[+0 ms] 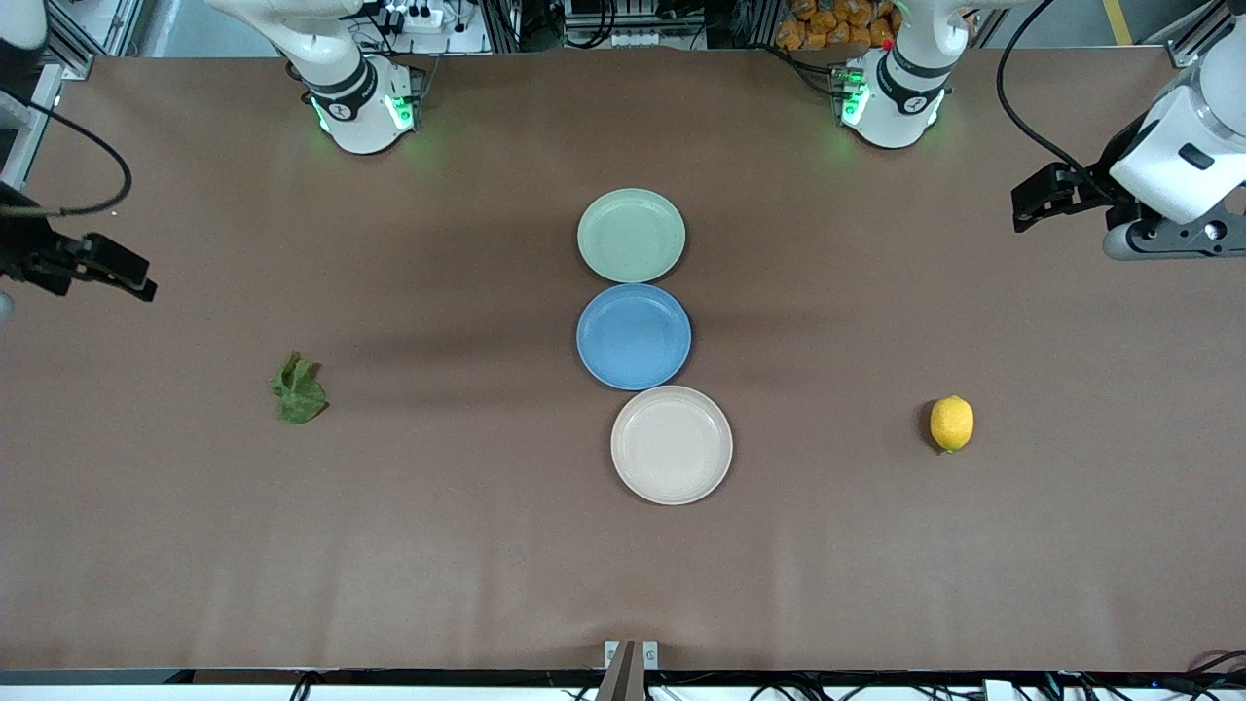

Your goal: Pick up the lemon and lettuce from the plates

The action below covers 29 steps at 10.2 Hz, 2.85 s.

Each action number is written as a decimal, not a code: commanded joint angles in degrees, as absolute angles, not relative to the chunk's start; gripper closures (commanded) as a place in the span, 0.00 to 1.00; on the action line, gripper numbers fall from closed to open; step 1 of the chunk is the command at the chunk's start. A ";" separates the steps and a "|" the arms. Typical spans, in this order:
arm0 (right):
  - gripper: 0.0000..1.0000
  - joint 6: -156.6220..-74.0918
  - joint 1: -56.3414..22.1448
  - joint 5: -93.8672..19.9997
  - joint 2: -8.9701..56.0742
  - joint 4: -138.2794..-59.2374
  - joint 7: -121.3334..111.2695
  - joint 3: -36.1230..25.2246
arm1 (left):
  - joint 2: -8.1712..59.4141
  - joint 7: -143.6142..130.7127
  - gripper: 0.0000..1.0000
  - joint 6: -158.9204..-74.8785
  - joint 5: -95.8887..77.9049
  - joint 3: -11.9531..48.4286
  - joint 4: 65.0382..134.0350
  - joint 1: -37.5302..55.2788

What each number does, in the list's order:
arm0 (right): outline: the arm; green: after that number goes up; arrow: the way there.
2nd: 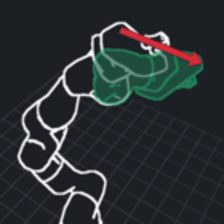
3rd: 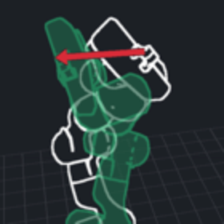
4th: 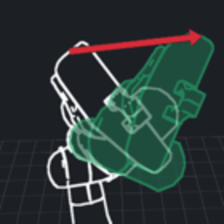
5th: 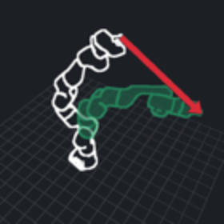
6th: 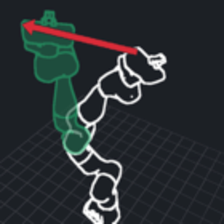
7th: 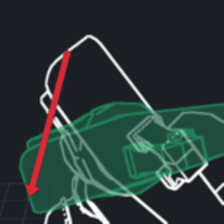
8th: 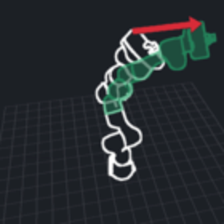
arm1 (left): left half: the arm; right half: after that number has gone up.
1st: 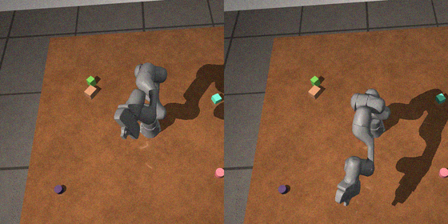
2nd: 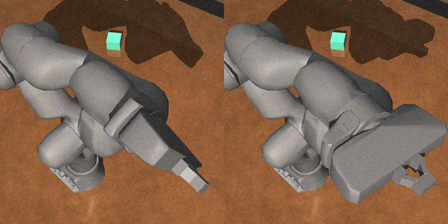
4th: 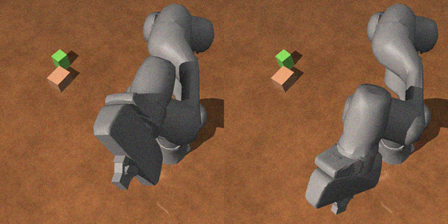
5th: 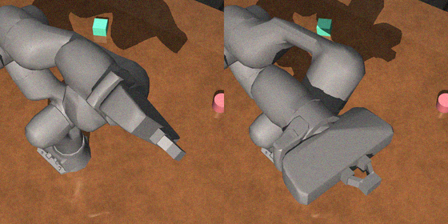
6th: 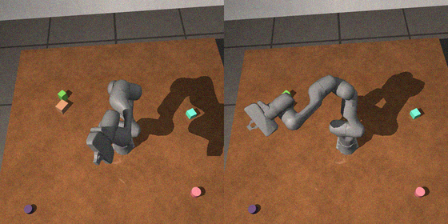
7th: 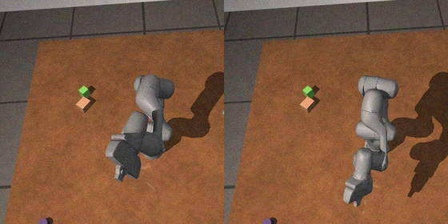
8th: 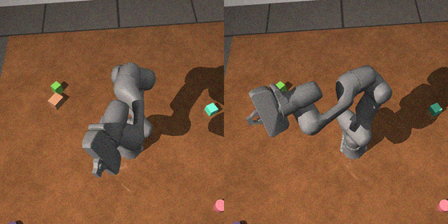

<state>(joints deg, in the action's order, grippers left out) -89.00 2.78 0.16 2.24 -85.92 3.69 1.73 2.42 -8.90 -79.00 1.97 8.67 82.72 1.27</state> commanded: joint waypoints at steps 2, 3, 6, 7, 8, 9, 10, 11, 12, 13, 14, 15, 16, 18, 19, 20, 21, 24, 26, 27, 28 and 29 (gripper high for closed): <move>0.00 -84.39 3.34 -2.64 -1.40 -85.87 2.81 1.67 | 2.46 -7.56 0.00 -83.83 1.23 8.61 81.21 0.97; 0.00 -84.29 3.34 -2.64 -2.19 -85.70 2.90 1.67 | 2.46 -7.65 0.00 -85.15 1.14 8.61 81.21 0.88; 0.00 -83.06 3.34 -2.81 -3.51 -85.34 2.81 0.62 | 2.46 -7.56 0.00 -86.04 0.62 8.70 81.30 0.79; 0.00 -82.88 3.34 -2.81 -3.69 -85.34 2.81 0.62 | 2.46 -7.56 0.00 -86.04 0.53 8.70 81.30 0.88; 0.00 -82.36 3.34 -2.81 -3.78 -85.34 2.81 0.62 | 2.46 -7.56 0.00 -86.04 0.53 8.79 81.30 0.88; 0.00 -82.18 3.25 -2.81 -3.87 -85.34 2.81 0.62 | 2.46 -7.56 0.00 -86.04 0.53 8.79 81.30 0.88; 0.00 -82.00 3.25 -2.81 -3.87 -85.34 2.81 0.62 | 2.46 -7.56 0.00 -86.04 0.53 8.79 81.30 0.88; 0.00 -82.00 3.25 -2.81 -3.87 -85.34 2.81 0.62 | 2.46 -7.47 0.00 -86.04 0.53 8.79 81.30 0.88; 0.00 -82.00 3.25 -2.81 -3.87 -85.34 2.90 0.62 | 2.46 -7.47 0.00 -86.04 0.61 8.79 81.21 0.88; 0.00 -82.00 3.25 -2.81 -3.87 -85.34 2.90 0.62 | 2.46 -7.47 0.00 -86.04 0.70 8.79 81.30 0.88; 0.00 -82.00 3.25 -2.81 -3.87 -85.43 2.90 0.62 | 2.46 -7.47 0.00 -86.04 0.70 8.88 81.30 0.88; 0.00 -82.00 3.25 -2.81 -3.78 -85.43 2.90 0.62 | 2.46 -7.47 0.00 -86.04 0.88 8.88 81.30 0.97; 0.00 -82.00 3.16 -2.81 -3.87 -85.43 2.99 0.62 | 2.46 -7.47 0.00 -86.04 1.05 8.88 81.30 0.97; 0.00 -82.00 3.08 -2.81 -3.87 -85.43 2.90 0.70 | 2.46 -7.47 0.00 -86.04 1.32 8.79 81.21 0.88; 0.00 -82.00 3.08 -2.81 -3.78 -85.43 2.99 0.70 | 2.46 -7.47 0.00 -86.04 1.32 8.70 81.30 0.88; 0.00 -82.00 3.16 -2.81 -3.69 -85.43 2.99 0.79 | 2.55 -7.47 0.00 -86.04 1.32 8.70 81.30 0.88; 0.00 -82.00 3.25 -2.81 -3.43 -85.34 2.99 0.79 | 2.55 -7.91 0.00 -86.04 1.32 8.70 81.30 0.97; 0.00 -82.18 3.08 -2.81 -3.43 -86.04 2.90 0.79 | 2.64 -7.65 0.00 -86.04 1.32 8.70 81.30 0.88; 0.00 -82.35 2.90 -2.81 -3.43 -86.31 2.72 0.79 | 2.64 -8.17 0.00 -86.04 1.32 8.70 81.30 0.97; 0.00 -82.44 2.55 -2.81 -3.08 -86.22 2.72 0.70 | 2.72 -8.35 0.00 -86.04 1.23 8.79 81.30 1.23; 0.00 -82.53 2.37 -2.81 -2.21 -86.05 2.72 0.79 | 2.72 -8.35 0.00 -86.04 1.23 8.79 81.30 1.32; 0.00 -82.79 2.29 -2.81 -1.68 -86.04 2.72 0.79 | 2.81 -8.44 0.00 -86.04 1.23 8.79 81.30 1.32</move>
<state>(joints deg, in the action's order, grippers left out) -82.64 2.50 -1.61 -2.51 -86.20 3.38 0.92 2.48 -8.84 -86.01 1.91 8.75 82.02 1.38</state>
